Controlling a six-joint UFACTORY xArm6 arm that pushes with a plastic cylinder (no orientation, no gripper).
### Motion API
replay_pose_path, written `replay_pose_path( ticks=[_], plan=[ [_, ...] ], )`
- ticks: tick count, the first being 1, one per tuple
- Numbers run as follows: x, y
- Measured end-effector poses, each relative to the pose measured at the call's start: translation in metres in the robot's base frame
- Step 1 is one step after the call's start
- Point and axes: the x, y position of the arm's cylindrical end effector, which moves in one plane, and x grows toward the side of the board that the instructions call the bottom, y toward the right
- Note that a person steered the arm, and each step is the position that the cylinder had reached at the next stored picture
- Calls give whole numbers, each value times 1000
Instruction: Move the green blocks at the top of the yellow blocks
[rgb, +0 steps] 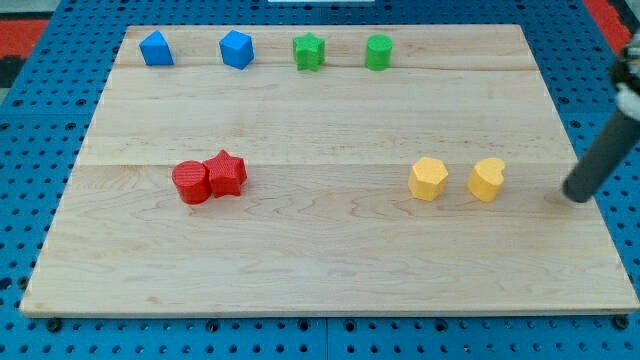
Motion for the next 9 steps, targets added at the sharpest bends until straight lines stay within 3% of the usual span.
replay_pose_path(
  ticks=[1,3,5,6,9],
  plan=[
    [-18,-71],
    [-40,-76],
    [-214,-19],
    [-293,-54],
    [-298,-250]
  ],
)
